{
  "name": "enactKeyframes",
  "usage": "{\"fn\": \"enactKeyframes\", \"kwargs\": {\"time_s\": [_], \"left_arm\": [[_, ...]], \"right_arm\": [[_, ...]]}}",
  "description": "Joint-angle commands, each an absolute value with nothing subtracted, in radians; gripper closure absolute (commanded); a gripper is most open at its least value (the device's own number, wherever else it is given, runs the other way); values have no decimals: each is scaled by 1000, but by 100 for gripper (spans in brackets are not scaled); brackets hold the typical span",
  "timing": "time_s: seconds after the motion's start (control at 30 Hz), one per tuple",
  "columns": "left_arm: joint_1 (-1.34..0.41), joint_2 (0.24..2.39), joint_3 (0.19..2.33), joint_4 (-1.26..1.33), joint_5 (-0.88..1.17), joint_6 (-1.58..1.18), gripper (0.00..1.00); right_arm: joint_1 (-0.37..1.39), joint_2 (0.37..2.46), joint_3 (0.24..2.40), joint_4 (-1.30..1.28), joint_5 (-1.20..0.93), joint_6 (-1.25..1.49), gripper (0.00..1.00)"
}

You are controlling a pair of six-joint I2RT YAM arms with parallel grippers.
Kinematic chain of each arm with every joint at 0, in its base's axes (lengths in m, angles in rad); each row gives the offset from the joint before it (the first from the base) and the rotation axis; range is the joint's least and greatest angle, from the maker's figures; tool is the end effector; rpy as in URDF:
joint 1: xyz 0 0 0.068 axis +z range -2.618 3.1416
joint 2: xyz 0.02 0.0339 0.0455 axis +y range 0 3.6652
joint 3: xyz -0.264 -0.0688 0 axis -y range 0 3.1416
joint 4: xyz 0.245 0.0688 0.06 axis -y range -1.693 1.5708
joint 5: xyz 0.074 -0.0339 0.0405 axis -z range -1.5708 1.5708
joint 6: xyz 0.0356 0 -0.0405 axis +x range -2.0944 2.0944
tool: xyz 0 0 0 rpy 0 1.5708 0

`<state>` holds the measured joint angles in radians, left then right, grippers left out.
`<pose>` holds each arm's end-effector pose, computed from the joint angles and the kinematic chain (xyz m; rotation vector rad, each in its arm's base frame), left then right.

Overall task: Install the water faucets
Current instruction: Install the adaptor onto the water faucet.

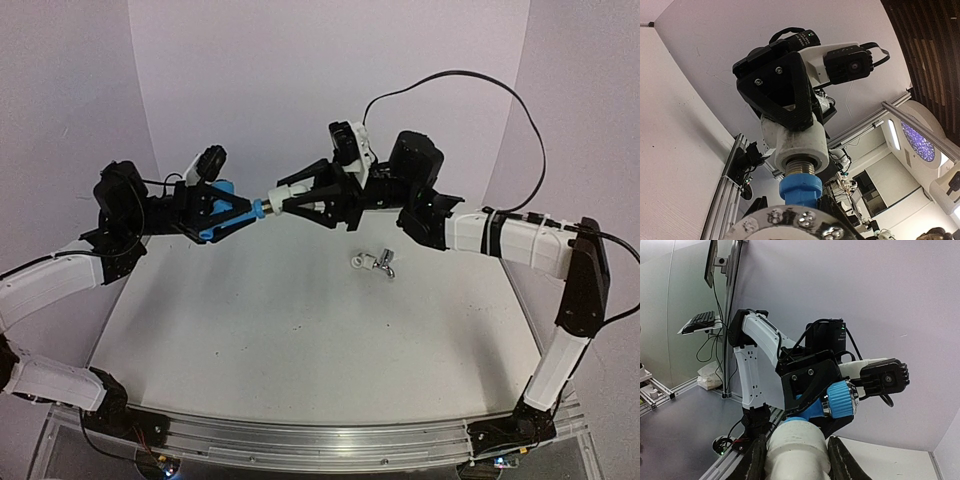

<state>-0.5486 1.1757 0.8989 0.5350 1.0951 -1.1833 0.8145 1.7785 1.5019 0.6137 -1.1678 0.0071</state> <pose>0.2034 -0.1614 0.3710 0.6422 1.7468 -2.0196 0.2572 0.3204 0.3917 -1.4608 0.6471 1.3664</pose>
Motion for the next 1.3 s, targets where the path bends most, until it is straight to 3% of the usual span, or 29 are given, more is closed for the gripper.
{"fn": "enactKeyframes", "kwargs": {"time_s": [0.0,0.6,0.87,1.27], "left_arm": [[-565,1131,915,637,1045,-1201,100],[-568,1148,917,661,1011,-1147,100],[-563,1160,976,504,1010,-939,100],[-563,1174,1034,357,963,-840,100]], "right_arm": [[848,1797,1536,677,-1135,-7,100],[851,1846,1521,845,-1130,202,100],[850,1886,1546,837,-1143,345,100],[851,1894,1558,681,-1092,337,100]]}}
